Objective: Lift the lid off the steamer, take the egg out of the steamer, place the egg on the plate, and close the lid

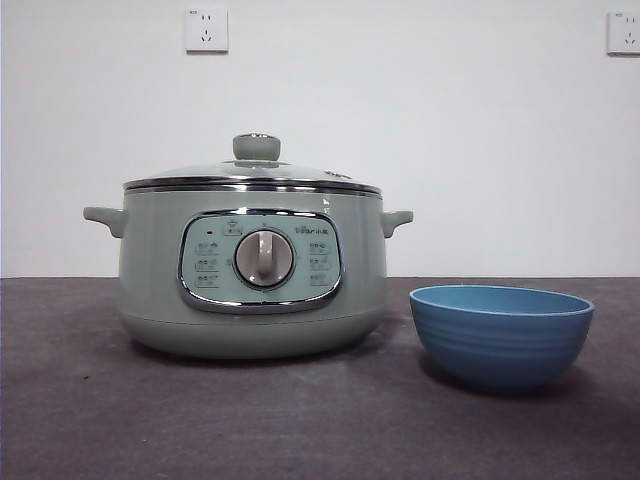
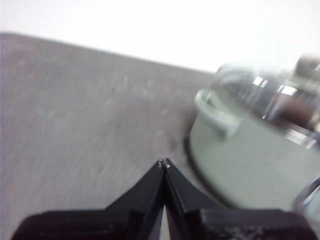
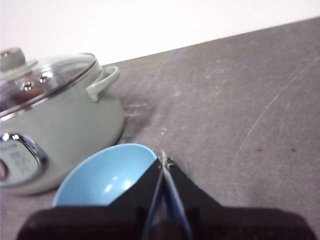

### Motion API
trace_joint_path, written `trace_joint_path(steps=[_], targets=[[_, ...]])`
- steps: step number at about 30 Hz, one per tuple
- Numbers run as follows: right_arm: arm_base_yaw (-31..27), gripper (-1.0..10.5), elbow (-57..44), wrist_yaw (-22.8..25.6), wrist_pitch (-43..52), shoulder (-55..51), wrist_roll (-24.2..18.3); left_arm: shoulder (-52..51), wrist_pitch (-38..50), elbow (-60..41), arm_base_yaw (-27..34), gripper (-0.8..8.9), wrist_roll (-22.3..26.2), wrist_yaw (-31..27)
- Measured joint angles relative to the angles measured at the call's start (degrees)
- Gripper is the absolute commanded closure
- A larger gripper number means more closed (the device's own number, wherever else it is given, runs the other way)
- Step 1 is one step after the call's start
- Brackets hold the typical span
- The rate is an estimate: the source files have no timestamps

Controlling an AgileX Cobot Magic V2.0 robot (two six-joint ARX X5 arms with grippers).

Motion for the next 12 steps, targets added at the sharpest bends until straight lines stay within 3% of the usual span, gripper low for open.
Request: trace_joint_path(steps=[7,12], targets=[[0.00,9.6,8.63,-1.18,-0.22,4.26,1.73,2.27,-3.87,10.47,0.00,8.21,-0.85,3.76],[0.04,9.6,17.79,-3.91,-6.01,11.21,1.46,6.84,-10.36,18.51,0.00,8.21,-0.83,7.78]])
